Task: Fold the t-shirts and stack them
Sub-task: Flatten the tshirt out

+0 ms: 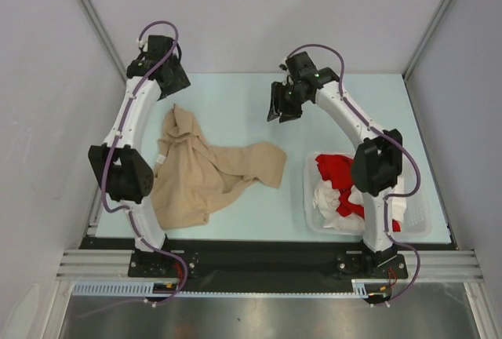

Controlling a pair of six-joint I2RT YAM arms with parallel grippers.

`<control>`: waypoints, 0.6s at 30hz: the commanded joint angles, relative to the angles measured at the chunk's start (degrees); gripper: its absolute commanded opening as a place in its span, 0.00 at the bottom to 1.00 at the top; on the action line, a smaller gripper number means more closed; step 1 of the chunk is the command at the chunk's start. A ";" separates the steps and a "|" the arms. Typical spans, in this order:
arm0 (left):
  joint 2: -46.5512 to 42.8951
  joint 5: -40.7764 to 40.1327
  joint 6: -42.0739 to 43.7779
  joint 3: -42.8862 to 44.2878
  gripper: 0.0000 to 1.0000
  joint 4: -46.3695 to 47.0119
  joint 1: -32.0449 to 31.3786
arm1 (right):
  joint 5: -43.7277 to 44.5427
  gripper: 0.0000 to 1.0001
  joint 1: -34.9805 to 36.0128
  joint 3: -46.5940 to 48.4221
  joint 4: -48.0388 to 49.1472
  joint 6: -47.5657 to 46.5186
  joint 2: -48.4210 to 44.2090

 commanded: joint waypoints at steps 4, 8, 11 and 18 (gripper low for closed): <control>-13.12 -2.23 5.35 -4.39 0.82 0.17 -6.52 | 0.88 0.52 2.87 -17.05 0.68 -4.98 -14.96; -26.31 5.57 1.24 -26.00 0.82 6.22 -10.39 | 0.68 0.53 7.87 -28.92 4.82 -5.06 -18.75; -34.30 7.44 -4.03 -44.35 0.79 6.85 -10.74 | 1.65 0.54 12.44 -33.59 7.81 -4.27 -18.32; -39.87 14.81 -8.88 -62.16 0.74 9.31 -11.45 | 5.08 0.63 18.16 -33.87 12.74 -2.69 -10.77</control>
